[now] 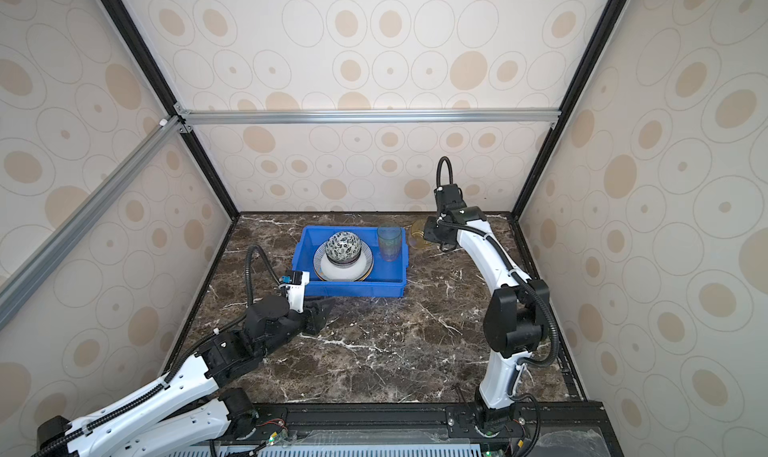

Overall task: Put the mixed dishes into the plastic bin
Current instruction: 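Lift the yellow cup with the right gripper over the nested cups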

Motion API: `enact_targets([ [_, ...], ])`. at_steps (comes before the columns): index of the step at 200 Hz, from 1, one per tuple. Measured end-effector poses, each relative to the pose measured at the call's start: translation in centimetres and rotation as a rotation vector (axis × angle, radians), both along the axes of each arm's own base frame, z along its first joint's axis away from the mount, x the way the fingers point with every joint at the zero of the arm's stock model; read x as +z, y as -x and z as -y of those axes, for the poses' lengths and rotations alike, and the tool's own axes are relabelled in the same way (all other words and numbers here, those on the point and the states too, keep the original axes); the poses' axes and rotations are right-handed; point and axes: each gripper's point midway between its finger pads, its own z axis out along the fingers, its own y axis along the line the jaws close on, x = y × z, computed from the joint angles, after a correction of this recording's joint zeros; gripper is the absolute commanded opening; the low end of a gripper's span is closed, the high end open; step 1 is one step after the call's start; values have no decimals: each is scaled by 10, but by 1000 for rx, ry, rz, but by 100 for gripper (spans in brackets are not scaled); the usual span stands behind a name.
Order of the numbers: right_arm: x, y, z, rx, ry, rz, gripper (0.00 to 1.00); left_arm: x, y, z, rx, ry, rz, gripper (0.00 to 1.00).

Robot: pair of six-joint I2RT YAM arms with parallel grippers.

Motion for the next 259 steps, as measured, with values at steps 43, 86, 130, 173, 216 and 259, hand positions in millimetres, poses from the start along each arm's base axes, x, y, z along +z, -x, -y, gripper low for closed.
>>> enact_targets([
  [43, 25, -2, -14, 33, 10, 49, 0, -3, 0, -1, 4, -7, -3, 48],
  [86, 47, -3, -33, 73, 6, 100, 0, -9, 2, -3, 6, -16, -7, 48],
  [130, 61, -1, -47, 107, 1, 129, 0, -7, 2, -7, 17, -13, 3, 48],
  [173, 61, -6, -56, 121, 3, 131, 0, -8, 2, -8, 21, -13, 4, 48],
  [216, 46, -13, -68, 139, 12, 102, 0, -10, 2, -8, 21, -16, 2, 48],
  [259, 40, -21, -79, 155, 19, 93, 0, -10, 2, -9, 27, -18, 5, 48],
])
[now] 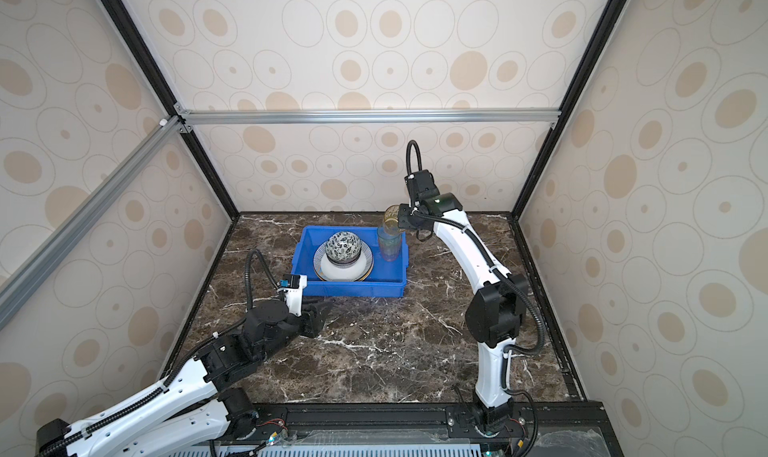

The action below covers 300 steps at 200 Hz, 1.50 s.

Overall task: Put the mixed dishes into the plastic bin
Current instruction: 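Lift the yellow cup with the right gripper over the nested cups, then lower the yellow cup into the green cup in the bin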

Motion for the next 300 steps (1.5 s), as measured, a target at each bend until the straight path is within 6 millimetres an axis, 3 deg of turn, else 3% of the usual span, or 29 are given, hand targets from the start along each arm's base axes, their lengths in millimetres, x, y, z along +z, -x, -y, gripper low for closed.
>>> enact_targets([
  [180, -33, -22, -11, 12, 54, -67, 0, -9, -2, -2, 10, -37, -4, 48],
  [300, -45, -27, -11, 9, 68, -86, 0, -12, -1, -6, 19, -43, -2, 48],
])
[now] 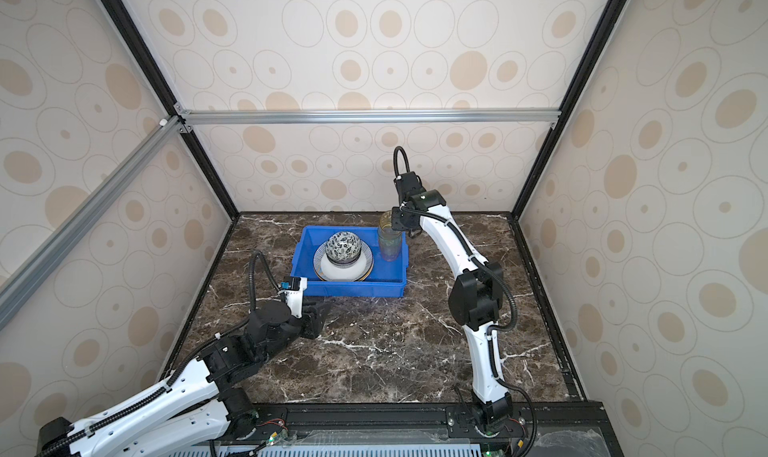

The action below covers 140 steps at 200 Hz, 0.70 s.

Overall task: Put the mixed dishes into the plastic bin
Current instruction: 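Lower the yellow cup into the green cup in the bin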

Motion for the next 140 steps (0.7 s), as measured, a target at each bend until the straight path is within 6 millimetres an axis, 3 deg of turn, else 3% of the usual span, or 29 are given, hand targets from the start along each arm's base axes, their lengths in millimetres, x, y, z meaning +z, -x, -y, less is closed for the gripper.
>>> enact_targets([
  [140, -10, -7, -3, 12, 19, -19, 0, -7, 1, -2, 3, -14, -12, 48],
])
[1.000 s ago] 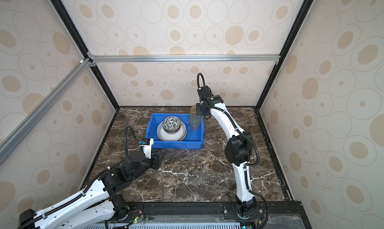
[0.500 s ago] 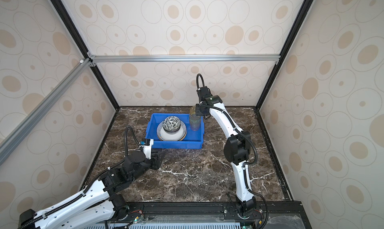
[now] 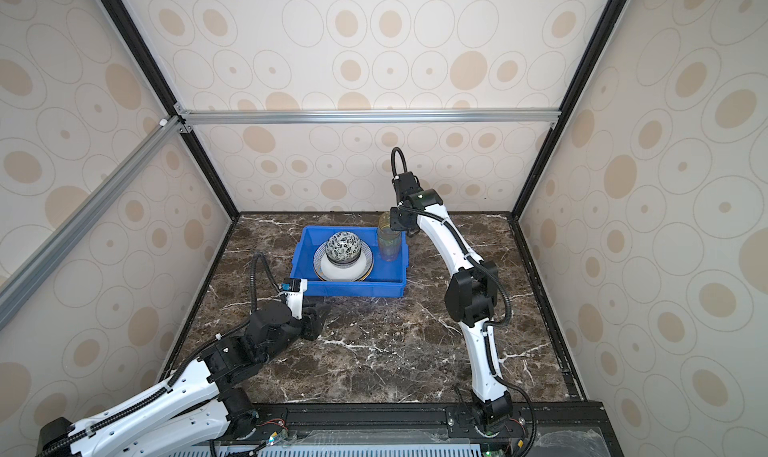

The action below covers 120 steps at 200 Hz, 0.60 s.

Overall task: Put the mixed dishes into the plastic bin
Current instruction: 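Lower the yellow cup into the green cup in the bin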

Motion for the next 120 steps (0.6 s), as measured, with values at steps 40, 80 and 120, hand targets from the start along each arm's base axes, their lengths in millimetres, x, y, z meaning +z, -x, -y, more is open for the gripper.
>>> enact_targets([
  [40, -1, 0, 2, 0, 21, -4, 2, -5, 2, -2, 1, -18, -16, 48],
  [80, -2, -1, 1, 3, 18, -12, 7, -3, 2, -3, 4, -24, -19, 48],
  [120, -3, -1, 1, 0, 25, -13, 18, -3, 2, -4, 8, -26, -18, 48],
])
